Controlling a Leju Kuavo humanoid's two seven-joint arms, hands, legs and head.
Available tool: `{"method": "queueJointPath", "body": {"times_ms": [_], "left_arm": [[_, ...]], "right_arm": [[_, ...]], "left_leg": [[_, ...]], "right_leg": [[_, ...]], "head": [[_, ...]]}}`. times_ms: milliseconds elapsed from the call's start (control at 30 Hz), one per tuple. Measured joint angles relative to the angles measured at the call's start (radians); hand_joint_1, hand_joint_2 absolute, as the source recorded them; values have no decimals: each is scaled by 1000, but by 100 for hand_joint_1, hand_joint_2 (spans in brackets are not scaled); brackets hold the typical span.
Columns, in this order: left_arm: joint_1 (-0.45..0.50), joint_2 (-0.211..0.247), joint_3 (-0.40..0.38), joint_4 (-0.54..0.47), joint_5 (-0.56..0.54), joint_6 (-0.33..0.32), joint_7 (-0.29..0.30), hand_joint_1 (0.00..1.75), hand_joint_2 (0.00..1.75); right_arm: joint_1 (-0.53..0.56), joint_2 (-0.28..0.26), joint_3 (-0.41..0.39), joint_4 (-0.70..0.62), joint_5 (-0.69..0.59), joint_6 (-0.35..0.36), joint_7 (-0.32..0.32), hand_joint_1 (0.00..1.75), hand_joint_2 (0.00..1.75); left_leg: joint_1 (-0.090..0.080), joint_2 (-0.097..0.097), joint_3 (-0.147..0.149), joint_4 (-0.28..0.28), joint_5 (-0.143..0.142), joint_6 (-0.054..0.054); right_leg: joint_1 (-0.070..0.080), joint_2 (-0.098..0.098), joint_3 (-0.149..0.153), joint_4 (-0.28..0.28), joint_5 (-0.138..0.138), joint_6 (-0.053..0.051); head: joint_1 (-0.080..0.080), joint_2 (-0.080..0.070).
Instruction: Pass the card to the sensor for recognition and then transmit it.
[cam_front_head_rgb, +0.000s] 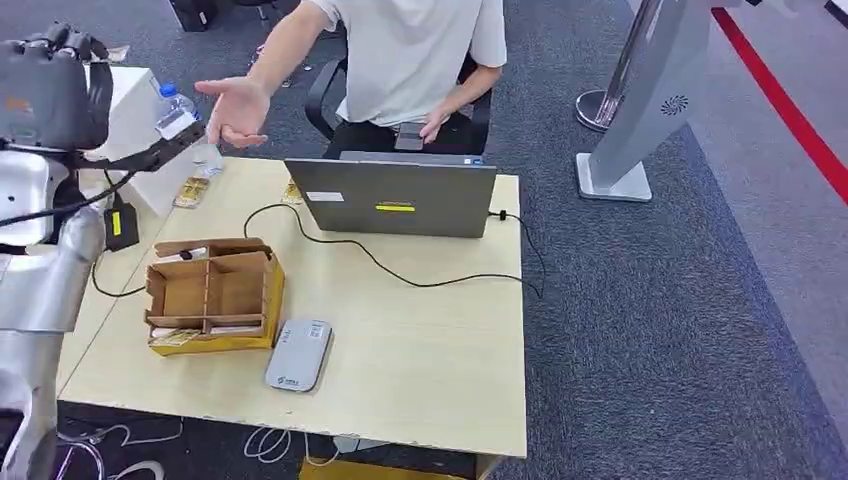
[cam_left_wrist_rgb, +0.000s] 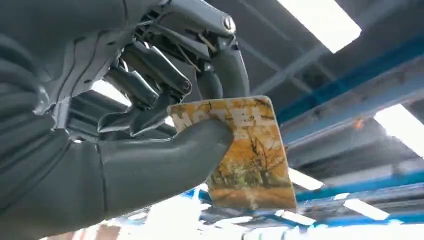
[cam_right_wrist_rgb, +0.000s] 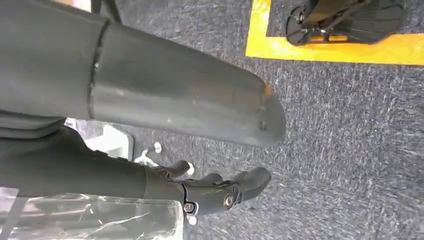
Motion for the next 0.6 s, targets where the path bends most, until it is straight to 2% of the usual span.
{"method": "queueJointPath", "body": {"times_ms": [67,200,233,400,600], "left_arm": [[-110,-18,-19,209,-40,3,43,175,175],[-233,-43,-24,438,-23,21,47,175,175],[-250,-49,-25,478,-17,25,41,0,175],[-292,-68,-24,586,31,40,13,0,175],[-288,-74,-24,611,80,79,-43,0,175]], "right_arm": [[-4,0,10,0,17,10,11,0,0],[-10,0,19,0,29,16,21,0,0],[-12,0,19,0,32,16,24,0,0],[-13,0,21,0,33,16,26,0,0],[-11,0,20,0,30,12,14,0,0]], "left_leg": [[0,1,-1,0,0,0],[0,5,-1,0,0,0],[0,4,-2,0,0,0],[0,4,-3,0,0,0],[0,4,-3,0,0,0]], "right_leg": [[0,2,-1,0,1,0],[0,5,-2,0,1,-1],[0,5,-2,0,1,-1],[0,5,-3,0,0,0],[0,5,-3,0,0,0]], "head": [[3,0],[1,0],[1,0],[1,0],[1,0]]}}
